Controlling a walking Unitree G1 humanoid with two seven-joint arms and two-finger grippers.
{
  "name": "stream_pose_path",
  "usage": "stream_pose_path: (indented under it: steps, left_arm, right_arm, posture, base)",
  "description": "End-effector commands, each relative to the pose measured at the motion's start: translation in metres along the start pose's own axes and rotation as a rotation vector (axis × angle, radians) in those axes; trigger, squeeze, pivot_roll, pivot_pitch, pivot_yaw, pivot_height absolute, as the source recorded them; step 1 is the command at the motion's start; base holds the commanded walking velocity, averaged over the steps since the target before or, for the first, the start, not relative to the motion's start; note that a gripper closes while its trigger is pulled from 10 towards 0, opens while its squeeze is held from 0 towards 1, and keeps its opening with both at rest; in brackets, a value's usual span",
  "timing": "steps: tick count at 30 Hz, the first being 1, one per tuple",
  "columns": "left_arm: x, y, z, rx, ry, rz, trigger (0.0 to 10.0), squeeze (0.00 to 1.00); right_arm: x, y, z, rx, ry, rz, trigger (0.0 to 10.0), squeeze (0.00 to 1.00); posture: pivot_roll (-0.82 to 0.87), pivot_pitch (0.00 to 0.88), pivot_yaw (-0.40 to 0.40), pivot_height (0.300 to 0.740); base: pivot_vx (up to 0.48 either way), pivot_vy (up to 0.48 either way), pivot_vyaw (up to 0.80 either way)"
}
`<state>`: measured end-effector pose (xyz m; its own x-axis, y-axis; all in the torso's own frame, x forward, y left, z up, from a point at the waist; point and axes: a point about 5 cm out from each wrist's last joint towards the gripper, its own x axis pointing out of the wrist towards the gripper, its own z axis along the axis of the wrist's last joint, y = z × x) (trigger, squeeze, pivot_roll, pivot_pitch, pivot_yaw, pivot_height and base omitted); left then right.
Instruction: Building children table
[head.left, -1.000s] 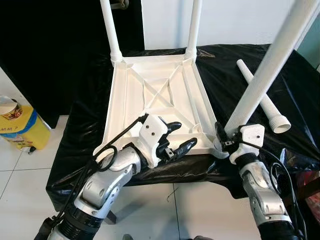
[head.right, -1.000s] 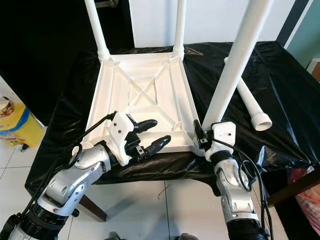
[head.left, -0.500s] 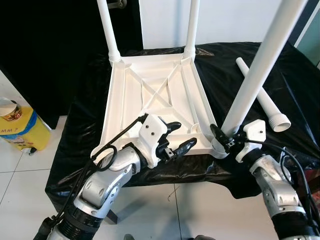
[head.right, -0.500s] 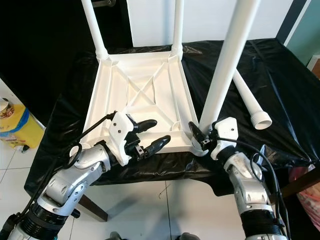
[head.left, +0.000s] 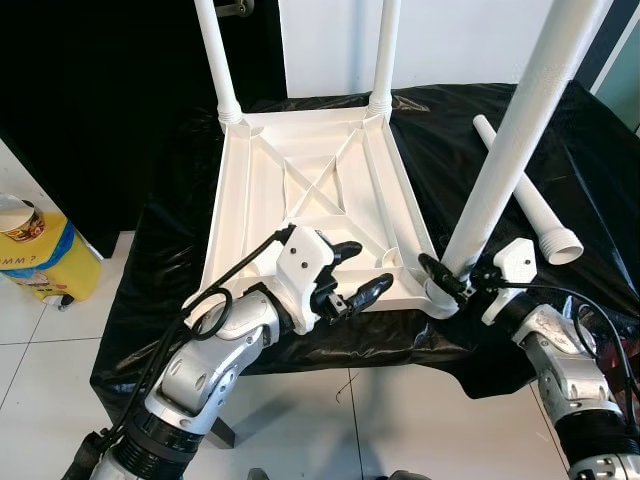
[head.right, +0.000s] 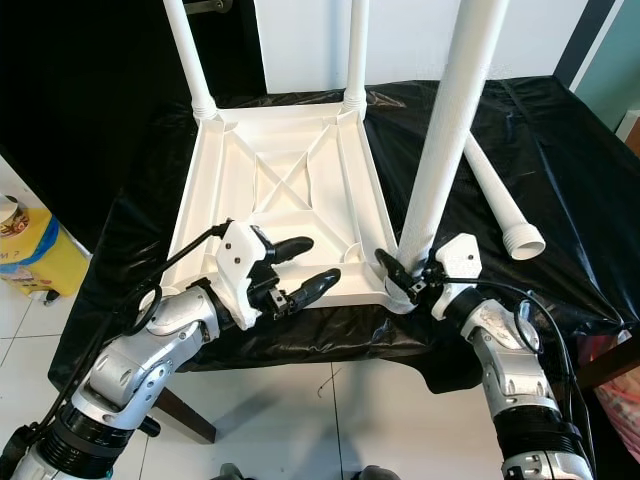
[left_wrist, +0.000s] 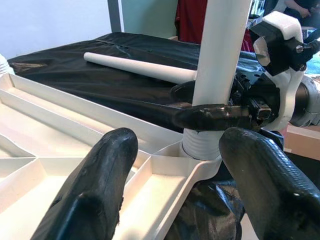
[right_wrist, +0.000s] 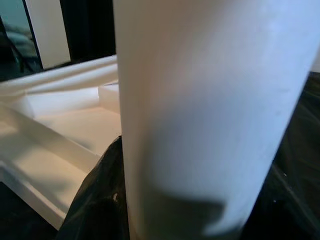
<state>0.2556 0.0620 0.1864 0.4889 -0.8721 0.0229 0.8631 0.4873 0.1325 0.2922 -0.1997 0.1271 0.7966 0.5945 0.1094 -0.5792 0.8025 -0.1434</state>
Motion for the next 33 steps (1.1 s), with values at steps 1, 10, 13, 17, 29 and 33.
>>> stream_pose_path:
  steps: [1, 10, 13, 17, 29, 33]
  left_arm:
    - [-0.002, -0.005, 0.004, 0.012, -0.005, -0.076, 10.0, 0.00]
    - [-0.002, -0.005, 0.004, 0.012, -0.001, -0.083, 10.0, 0.00]
    - [-0.002, -0.005, 0.005, 0.012, -0.001, -0.084, 10.0, 0.00]
    - [-0.002, -0.005, 0.005, 0.013, -0.001, -0.083, 10.0, 0.00]
    - [-0.002, -0.002, 0.008, 0.010, -0.013, -0.075, 10.0, 0.00]
    - [-0.001, 0.001, 0.011, 0.010, -0.021, -0.074, 10.0, 0.00]
  right_arm:
    - [-0.007, 0.013, -0.028, 0.116, 0.101, 0.033, 10.0, 0.00]
    - [-0.009, 0.014, -0.029, 0.139, 0.074, 0.013, 10.0, 0.00]
    - [-0.008, 0.017, -0.029, 0.117, 0.079, 0.021, 10.0, 0.00]
    - [-0.006, 0.023, -0.028, 0.049, 0.083, 0.032, 10.0, 0.00]
    - [0.006, 0.023, 0.019, -0.047, -0.095, -0.049, 10.0, 0.00]
    - [0.007, 0.021, 0.033, -0.054, -0.139, -0.056, 10.0, 0.00]
  posture:
    - [-0.02, 0.080, 0.038, 0.740]
    - [-0.02, 0.082, 0.042, 0.740]
    - [-0.02, 0.082, 0.042, 0.740]
    - [-0.02, 0.081, 0.039, 0.740]
    - [-0.02, 0.082, 0.033, 0.740]
    - [-0.03, 0.073, 0.031, 0.740]
  base:
    - [0.000, 0.000, 0.00]
    - [0.000, 0.000, 0.00]
    - [0.000, 0.000, 0.00]
    - [0.000, 0.000, 0.00]
    - [0.000, 0.000, 0.00]
    - [0.000, 0.000, 0.00]
